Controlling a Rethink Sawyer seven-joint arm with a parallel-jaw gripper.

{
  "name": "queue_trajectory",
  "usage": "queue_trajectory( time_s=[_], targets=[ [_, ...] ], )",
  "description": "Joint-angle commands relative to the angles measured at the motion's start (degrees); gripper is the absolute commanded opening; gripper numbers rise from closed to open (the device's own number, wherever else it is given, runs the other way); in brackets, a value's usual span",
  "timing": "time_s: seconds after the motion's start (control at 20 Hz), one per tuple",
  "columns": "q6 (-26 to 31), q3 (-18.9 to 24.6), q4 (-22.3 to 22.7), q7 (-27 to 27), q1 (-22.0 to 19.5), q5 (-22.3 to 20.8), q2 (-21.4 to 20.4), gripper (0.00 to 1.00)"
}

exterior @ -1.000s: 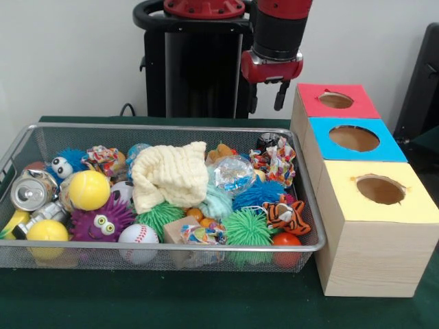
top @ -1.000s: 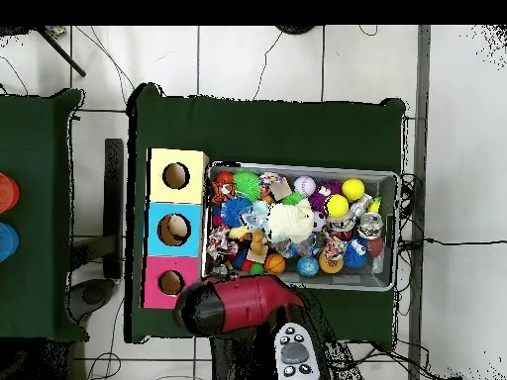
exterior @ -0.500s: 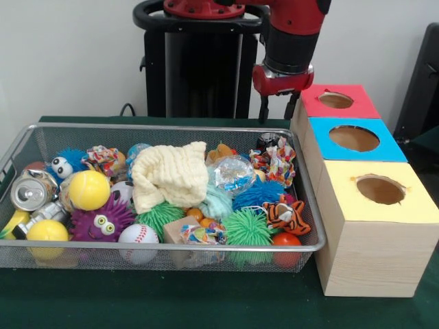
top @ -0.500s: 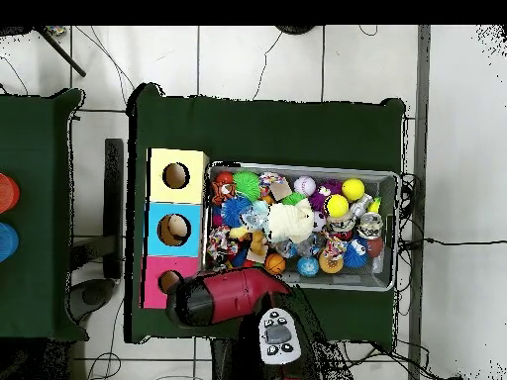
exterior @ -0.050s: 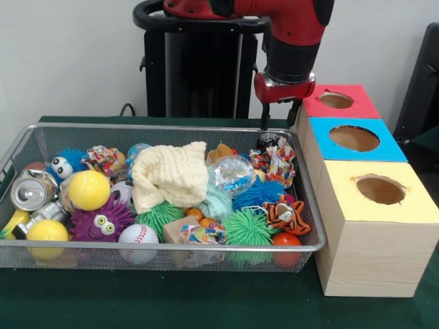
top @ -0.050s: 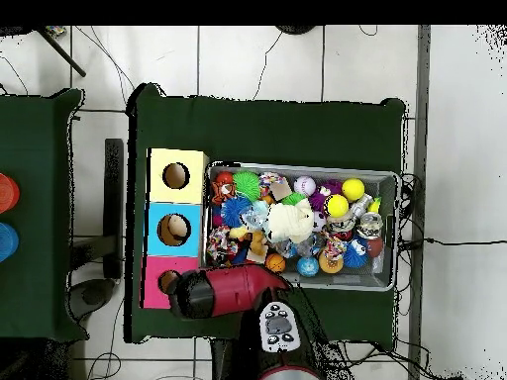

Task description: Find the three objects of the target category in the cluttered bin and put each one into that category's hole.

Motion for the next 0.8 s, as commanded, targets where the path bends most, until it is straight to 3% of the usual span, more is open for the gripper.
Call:
queue_trajectory(
  time_s=[0.05,0.8],
  targets=[
    [-4.8,0.7,-7.6,13.0,-1.6,5.3,2.8,1.0],
    [-7.3,2.5,-7.0,10.9,-3.5,7.2,3.4,1.0]
  ],
)
